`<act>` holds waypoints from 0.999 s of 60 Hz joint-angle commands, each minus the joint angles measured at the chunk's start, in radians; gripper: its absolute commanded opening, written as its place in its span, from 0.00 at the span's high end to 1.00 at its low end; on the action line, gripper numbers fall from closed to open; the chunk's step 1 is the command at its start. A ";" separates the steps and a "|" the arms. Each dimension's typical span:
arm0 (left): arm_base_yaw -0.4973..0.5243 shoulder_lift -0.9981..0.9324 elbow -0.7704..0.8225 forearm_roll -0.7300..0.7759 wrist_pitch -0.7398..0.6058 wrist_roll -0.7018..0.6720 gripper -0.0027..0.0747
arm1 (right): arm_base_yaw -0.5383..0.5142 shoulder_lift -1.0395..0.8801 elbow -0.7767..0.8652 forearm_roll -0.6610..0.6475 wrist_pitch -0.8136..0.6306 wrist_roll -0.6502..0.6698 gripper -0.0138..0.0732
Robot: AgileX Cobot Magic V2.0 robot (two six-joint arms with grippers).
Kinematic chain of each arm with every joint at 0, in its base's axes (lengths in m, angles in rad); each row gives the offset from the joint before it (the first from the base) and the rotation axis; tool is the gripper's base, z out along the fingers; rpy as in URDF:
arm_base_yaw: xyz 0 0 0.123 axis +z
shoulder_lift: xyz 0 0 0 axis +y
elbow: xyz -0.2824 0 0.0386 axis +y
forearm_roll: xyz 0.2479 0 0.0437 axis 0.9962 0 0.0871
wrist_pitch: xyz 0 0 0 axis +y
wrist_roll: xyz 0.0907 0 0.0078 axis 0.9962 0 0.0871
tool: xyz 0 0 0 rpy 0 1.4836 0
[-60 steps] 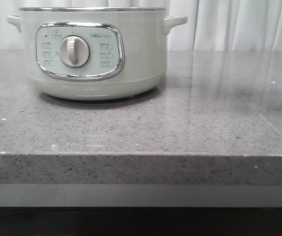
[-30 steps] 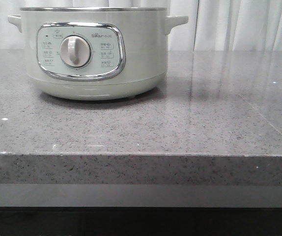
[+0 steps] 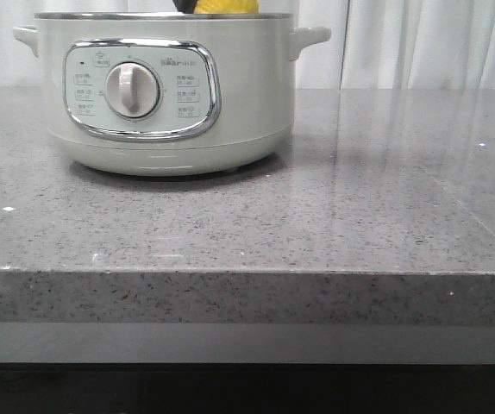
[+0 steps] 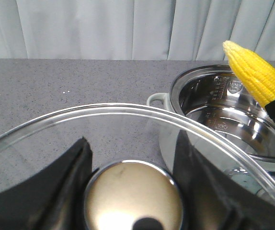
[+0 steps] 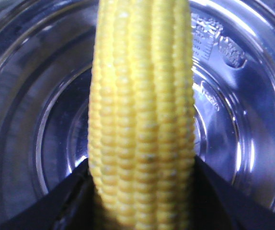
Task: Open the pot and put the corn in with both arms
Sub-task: 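Lift the corn with the right gripper and carry it over the pot, then lower the corn into the steel bowl and open the right gripper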
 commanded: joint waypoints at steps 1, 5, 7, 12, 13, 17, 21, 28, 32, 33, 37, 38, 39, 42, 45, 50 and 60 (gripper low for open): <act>0.000 -0.007 -0.040 -0.005 -0.152 -0.007 0.63 | -0.001 -0.055 -0.040 0.012 -0.066 -0.012 0.41; 0.000 -0.007 -0.040 -0.005 -0.152 -0.007 0.63 | -0.001 -0.055 -0.040 0.012 -0.066 -0.012 0.31; 0.000 -0.007 -0.040 -0.005 -0.152 -0.007 0.63 | -0.001 -0.056 -0.040 0.012 -0.066 -0.012 0.27; 0.000 -0.007 -0.040 -0.005 -0.152 -0.007 0.63 | -0.001 -0.058 -0.040 0.012 -0.073 -0.012 0.23; 0.000 -0.007 -0.040 -0.005 -0.152 -0.007 0.63 | -0.001 -0.059 -0.040 0.012 -0.075 -0.012 0.23; 0.000 -0.007 -0.040 -0.005 -0.152 -0.007 0.63 | -0.001 -0.070 -0.040 0.012 -0.090 -0.012 0.23; 0.000 -0.007 -0.040 -0.005 -0.152 -0.007 0.63 | -0.002 -0.084 -0.040 0.012 -0.097 -0.012 0.23; 0.000 -0.007 -0.039 -0.005 -0.154 -0.007 0.63 | -0.002 -0.136 -0.024 0.012 -0.086 -0.012 0.23; 0.000 -0.007 -0.037 -0.005 -0.156 -0.007 0.63 | -0.002 -0.187 0.018 0.011 -0.090 -0.014 0.23; 0.000 -0.007 -0.037 -0.005 -0.156 -0.007 0.63 | -0.002 -0.199 0.032 0.011 -0.095 -0.014 0.23; 0.000 -0.007 -0.032 -0.005 -0.159 -0.007 0.63 | -0.002 -0.258 0.105 0.011 -0.129 -0.014 0.23; 0.000 -0.007 -0.030 -0.005 -0.161 -0.007 0.63 | -0.002 -0.272 0.124 0.011 -0.139 -0.014 0.23; 0.000 -0.007 -0.028 -0.005 -0.163 -0.007 0.63 | -0.002 -0.302 0.153 0.011 -0.154 -0.014 0.23; 0.000 -0.007 -0.026 -0.005 -0.168 -0.007 0.63 | -0.002 -0.347 0.224 0.011 -0.193 -0.017 0.23; 0.000 -0.005 -0.026 -0.005 -0.173 -0.007 0.63 | -0.002 -0.402 0.307 0.011 -0.234 -0.023 0.23; 0.000 0.007 -0.026 -0.009 -0.175 -0.007 0.63 | -0.002 -0.512 0.429 -0.008 -0.304 -0.031 0.23; 0.000 0.029 -0.026 -0.024 -0.181 -0.007 0.63 | -0.002 -0.697 0.665 -0.024 -0.415 -0.032 0.23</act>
